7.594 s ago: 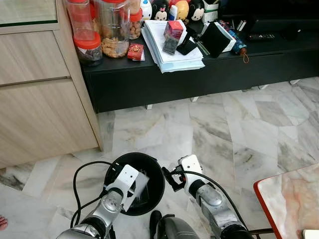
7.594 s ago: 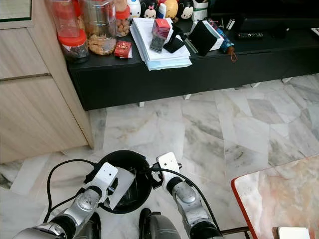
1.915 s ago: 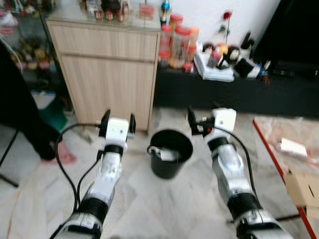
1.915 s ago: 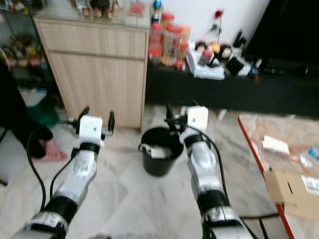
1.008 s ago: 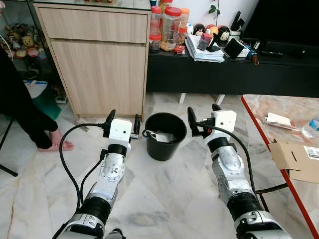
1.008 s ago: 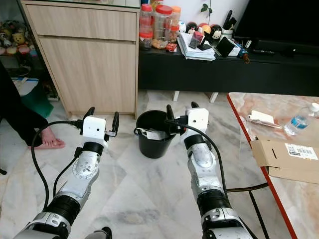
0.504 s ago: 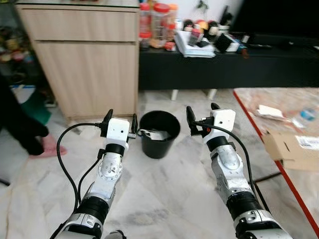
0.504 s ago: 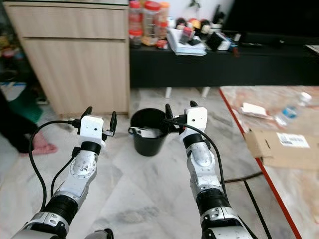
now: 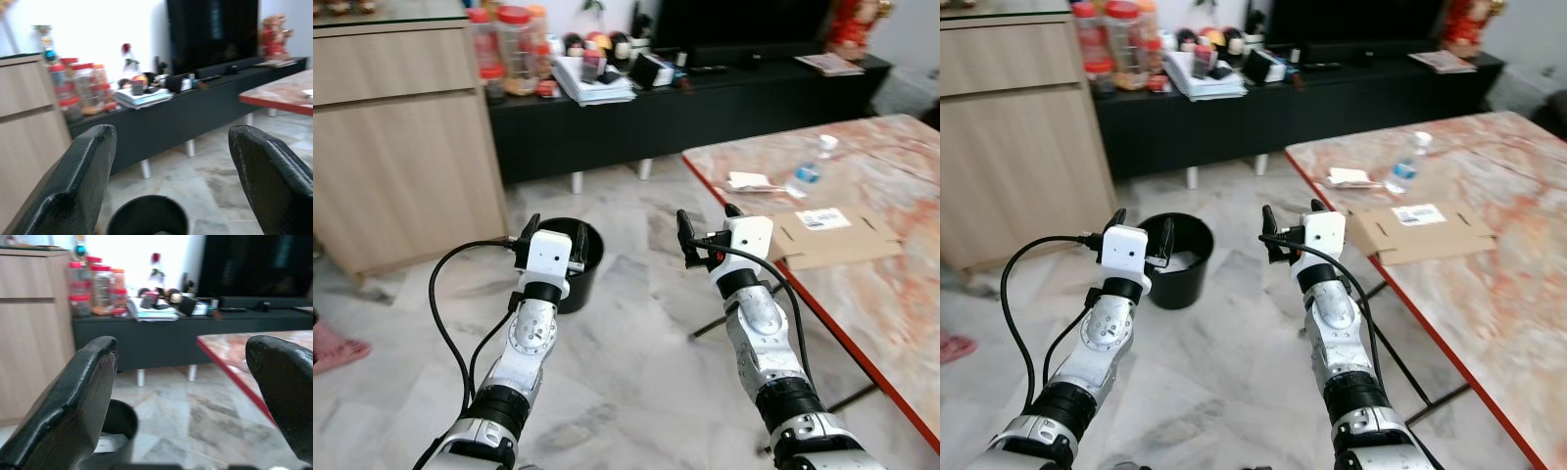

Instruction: Picking trash to rubbish bin

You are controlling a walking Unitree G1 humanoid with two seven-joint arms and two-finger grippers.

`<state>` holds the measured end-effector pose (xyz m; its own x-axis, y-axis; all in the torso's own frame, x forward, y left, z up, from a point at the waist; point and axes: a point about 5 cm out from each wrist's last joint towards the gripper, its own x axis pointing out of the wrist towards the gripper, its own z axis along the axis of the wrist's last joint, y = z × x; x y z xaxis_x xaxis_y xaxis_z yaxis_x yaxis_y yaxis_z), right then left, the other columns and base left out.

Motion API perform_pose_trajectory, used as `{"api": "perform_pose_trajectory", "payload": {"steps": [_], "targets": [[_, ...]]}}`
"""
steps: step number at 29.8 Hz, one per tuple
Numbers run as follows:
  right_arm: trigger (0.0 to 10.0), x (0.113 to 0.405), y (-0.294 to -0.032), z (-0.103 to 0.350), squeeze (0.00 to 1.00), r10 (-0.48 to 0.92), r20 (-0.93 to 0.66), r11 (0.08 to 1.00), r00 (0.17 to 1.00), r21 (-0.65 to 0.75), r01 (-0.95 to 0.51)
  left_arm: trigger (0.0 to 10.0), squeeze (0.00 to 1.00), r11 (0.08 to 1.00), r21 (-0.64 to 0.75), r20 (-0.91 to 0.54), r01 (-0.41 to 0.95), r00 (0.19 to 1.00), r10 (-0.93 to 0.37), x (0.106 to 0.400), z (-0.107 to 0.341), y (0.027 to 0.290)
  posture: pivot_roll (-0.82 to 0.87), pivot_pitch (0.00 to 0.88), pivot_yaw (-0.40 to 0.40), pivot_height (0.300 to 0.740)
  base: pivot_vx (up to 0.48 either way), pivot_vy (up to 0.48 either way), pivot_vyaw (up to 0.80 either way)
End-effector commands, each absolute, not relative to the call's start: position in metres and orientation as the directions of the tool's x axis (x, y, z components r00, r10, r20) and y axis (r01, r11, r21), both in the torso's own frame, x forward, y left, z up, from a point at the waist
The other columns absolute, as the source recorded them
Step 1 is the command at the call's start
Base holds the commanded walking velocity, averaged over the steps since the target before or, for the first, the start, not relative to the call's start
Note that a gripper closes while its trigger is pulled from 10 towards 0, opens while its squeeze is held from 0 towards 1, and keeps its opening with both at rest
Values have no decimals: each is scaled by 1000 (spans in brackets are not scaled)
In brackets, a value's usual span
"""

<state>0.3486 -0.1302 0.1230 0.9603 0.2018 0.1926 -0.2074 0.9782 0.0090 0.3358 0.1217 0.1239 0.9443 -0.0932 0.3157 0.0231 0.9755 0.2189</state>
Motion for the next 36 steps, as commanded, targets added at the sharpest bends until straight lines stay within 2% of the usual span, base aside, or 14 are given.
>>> {"api": "perform_pose_trajectory", "payload": {"steps": [1, 36], "targets": [[10000, 348, -133, 120, 0, 196, 175, 980, 965, 7, -201, 10000, 0, 974, 221, 322, 42, 940, -113, 338, 128, 116, 84, 35, -136, 740, 0, 0, -781], [10000, 347, -130, 117, 0, 187, 161, 981, 969, 16, -192, 10000, 0, 969, 241, 323, 54, 937, -132, 340, 132, 115, 81, 102, -124, 740, 0, 0, -781]]}}
